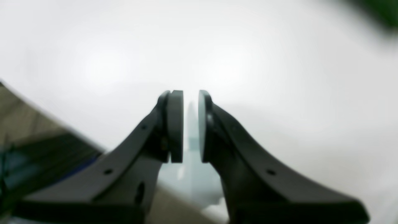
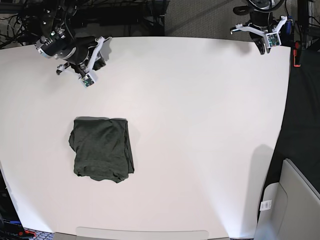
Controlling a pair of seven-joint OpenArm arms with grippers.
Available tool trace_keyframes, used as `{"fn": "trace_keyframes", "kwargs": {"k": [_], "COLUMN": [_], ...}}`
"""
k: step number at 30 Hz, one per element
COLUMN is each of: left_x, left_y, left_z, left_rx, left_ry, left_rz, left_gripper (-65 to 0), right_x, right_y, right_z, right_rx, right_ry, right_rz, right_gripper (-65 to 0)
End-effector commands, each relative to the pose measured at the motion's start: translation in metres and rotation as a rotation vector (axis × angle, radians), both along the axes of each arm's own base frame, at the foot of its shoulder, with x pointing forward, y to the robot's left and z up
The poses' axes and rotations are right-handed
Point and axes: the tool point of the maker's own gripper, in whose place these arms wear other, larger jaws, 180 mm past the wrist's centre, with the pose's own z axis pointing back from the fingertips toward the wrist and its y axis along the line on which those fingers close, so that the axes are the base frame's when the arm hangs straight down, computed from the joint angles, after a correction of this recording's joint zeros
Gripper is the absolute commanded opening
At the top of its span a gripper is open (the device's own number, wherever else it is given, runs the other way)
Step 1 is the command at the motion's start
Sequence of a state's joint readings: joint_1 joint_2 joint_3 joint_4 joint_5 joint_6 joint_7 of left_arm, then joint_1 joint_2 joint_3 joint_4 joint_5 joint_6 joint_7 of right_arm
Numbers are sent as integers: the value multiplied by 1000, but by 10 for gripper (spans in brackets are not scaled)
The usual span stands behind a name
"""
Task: Fold the T-shirt properly
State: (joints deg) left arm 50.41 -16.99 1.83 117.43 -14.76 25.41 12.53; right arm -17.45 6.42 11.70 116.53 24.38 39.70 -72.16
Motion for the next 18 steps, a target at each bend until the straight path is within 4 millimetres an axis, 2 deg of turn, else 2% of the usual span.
{"fn": "trace_keyframes", "kwargs": {"k": [1,5,9,15,18], "left_x": [-4,-24,-46,-76,-93], "left_y": [0,-1,-2,-5,-6], "left_z": [10,11,7,-3,-8], "left_rx": [30,46,49,22,18], "left_ry": [-30,-9,43,125,176], "left_rz": [-24,-40,-47,-7,-3], "left_gripper": [-576,-576,-576,-576,-576], "right_x": [6,-26,-49,-95,-122], "right_y": [9,9,18,-12,-16], "right_z": [15,13,25,12,4], "right_rx": [82,190,341,292,270], "right_ry": [-62,7,50,175,250], "right_rz": [-5,-7,31,-21,-25], "right_gripper": [-576,-576,-576,-576,-576]}}
